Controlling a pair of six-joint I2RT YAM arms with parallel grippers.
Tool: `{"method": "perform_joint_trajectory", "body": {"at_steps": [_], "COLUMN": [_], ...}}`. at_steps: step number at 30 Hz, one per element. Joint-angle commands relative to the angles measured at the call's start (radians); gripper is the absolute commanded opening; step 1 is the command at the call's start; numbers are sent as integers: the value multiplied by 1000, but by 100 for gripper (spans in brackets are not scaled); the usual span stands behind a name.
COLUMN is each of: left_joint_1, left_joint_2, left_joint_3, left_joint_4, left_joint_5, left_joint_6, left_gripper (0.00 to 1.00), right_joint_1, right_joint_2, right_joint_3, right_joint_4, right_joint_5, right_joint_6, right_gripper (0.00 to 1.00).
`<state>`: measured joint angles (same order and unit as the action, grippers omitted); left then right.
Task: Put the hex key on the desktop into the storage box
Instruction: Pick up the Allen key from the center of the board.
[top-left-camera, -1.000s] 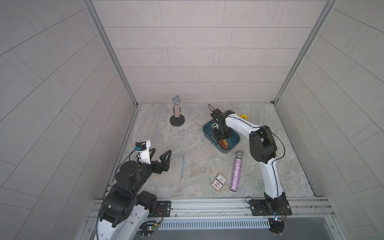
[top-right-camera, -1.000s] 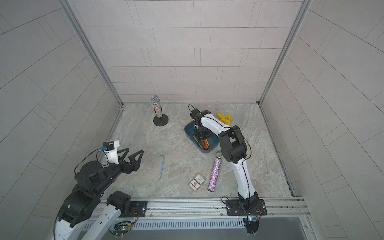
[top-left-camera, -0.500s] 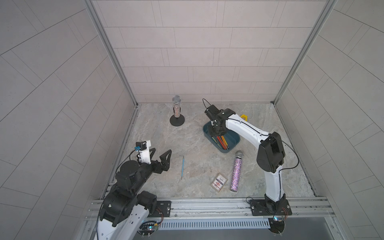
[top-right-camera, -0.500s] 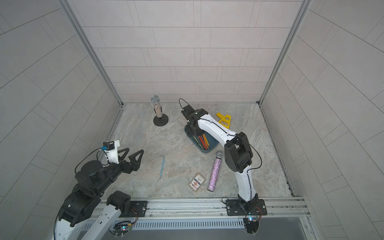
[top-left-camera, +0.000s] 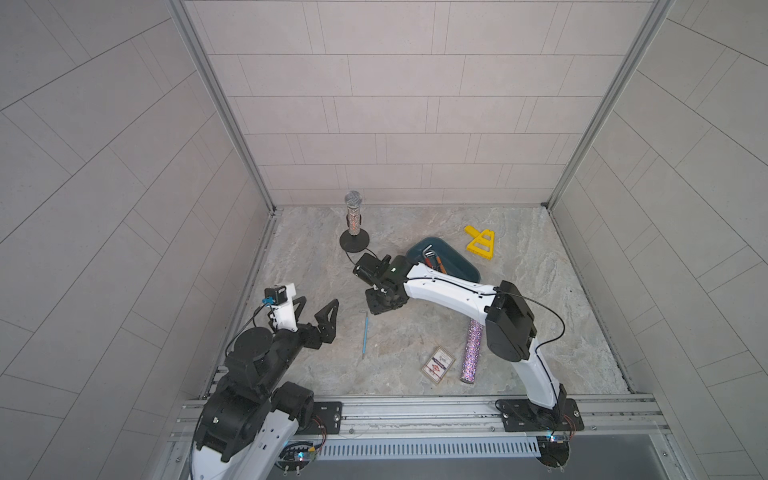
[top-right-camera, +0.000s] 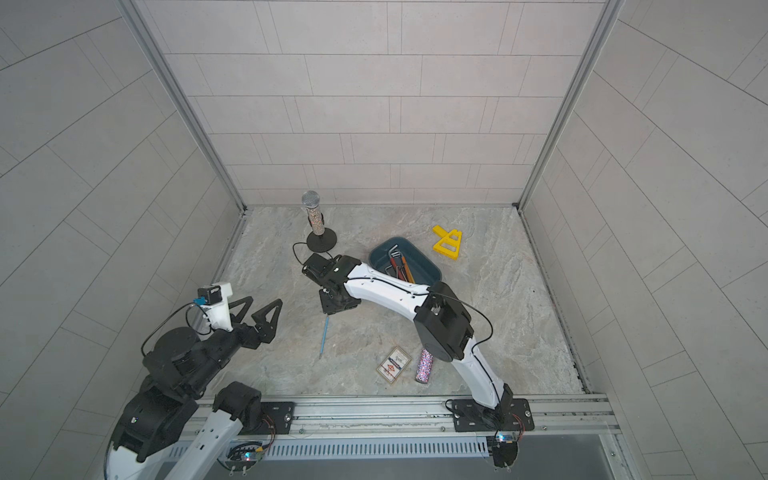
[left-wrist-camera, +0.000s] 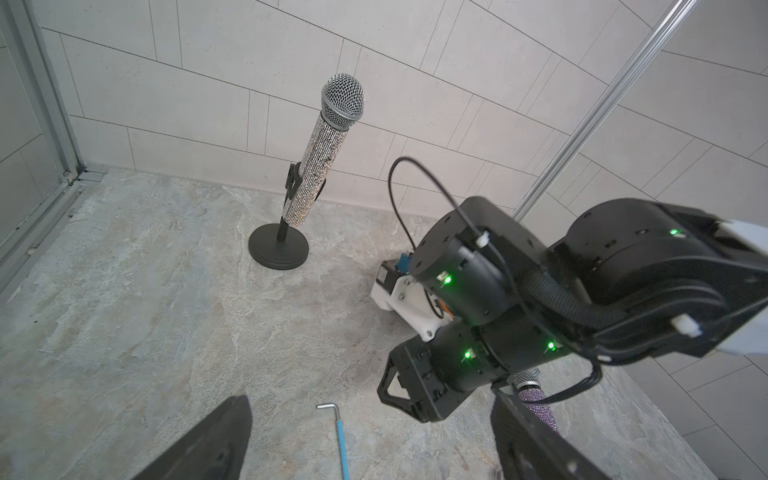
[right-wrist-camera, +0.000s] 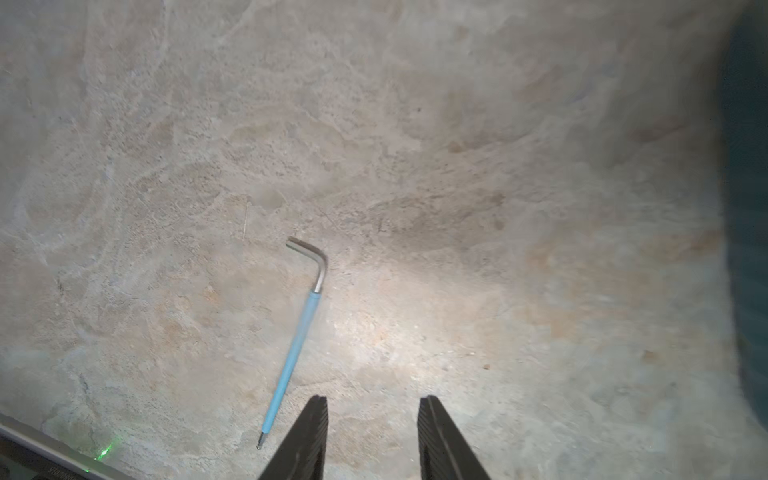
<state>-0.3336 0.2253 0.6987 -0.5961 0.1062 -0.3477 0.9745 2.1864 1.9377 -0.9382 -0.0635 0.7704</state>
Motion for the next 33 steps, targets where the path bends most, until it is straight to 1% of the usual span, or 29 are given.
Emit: {"method": "perform_joint_trajectory", "body": {"at_steps": [1, 5, 9, 16, 27, 33], "left_joint_1": [5, 5, 5, 5, 6, 6], "left_joint_2": [-12, -17, -17, -21, -19, -20], "left_joint_3": [-2, -1, -1, -1, -1, -1], "left_joint_4": [2, 2, 4, 3, 4, 5], "left_joint_5": [-16, -19, -19, -23, -19, -19], "left_joint_6": [-2, -2, -3, -2, -2, -3], "left_gripper": [97, 97, 97, 97, 97, 97], "right_joint_1": [34, 65, 82, 97, 107, 104], "right_joint_2": [30, 67, 123, 215, 251, 288], "right_joint_3": [38, 69, 120, 209, 221, 228], "right_joint_4": [-9, -2, -11, -79, -101, -119], "right_joint_5": [16, 9, -23, -25, 2, 7], "right_joint_6": [81, 130, 168, 213, 248, 262], "right_gripper": [40, 41, 41, 38, 37, 33]}}
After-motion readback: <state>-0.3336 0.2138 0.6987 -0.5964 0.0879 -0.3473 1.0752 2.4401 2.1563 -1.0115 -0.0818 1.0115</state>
